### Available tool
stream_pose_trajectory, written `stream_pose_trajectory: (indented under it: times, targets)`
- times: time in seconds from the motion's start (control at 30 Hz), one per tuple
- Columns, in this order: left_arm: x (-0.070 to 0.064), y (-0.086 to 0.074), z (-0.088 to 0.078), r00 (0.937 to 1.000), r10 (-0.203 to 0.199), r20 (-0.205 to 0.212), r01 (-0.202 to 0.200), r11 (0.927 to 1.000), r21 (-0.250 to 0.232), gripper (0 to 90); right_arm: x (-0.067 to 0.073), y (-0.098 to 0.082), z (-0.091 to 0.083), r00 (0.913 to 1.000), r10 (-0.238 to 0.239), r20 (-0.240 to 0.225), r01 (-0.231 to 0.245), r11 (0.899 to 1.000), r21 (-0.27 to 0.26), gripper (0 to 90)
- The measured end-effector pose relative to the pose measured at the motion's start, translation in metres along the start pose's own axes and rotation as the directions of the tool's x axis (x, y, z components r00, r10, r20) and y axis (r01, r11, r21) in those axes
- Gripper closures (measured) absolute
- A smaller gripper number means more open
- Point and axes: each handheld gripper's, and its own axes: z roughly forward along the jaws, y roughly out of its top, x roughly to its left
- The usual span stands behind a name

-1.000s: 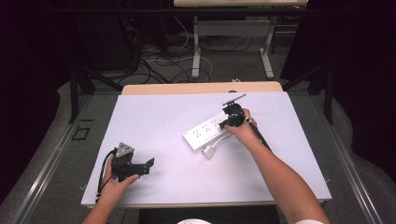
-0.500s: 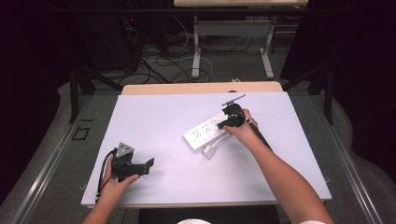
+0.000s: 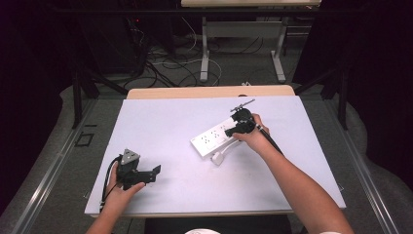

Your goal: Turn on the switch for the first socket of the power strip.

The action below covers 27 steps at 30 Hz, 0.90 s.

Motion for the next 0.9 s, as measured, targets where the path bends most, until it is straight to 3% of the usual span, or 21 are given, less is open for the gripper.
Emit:
stream_pose_trajectory:
  times: [0.2,0.43,0.6,0.83,0.9]
  targets:
    - [0.001,0.000,0.000,1.0000,0.001,0.005,-0.001,1.0000,0.007,4.7,-0.004,-0.002,-0.001,0.9999,0.004,0.011,-0.004,1.000,0.021,38.6]
    - [0.000,0.000,0.000,1.0000,0.000,0.004,0.000,0.9999,0.011,4.7,-0.005,-0.002,-0.009,0.9996,-0.019,0.019,0.019,1.000,-0.021,35.4]
    - [0.000,0.000,0.001,1.0000,0.001,0.000,-0.001,1.0000,0.001,4.8,-0.005,-0.003,-0.015,0.9987,-0.024,0.046,0.024,1.000,-0.007,32.6]
    - [0.001,0.001,0.002,1.0000,-0.004,0.001,0.004,1.0000,0.000,4.8,-0.009,-0.002,-0.021,0.9983,-0.031,0.050,0.032,0.999,-0.021,26.4]
    - [0.002,0.002,0.002,1.0000,-0.005,0.004,0.005,0.9999,0.015,4.8,-0.009,-0.002,-0.023,0.9991,-0.012,0.040,0.013,1.000,-0.024,26.2]
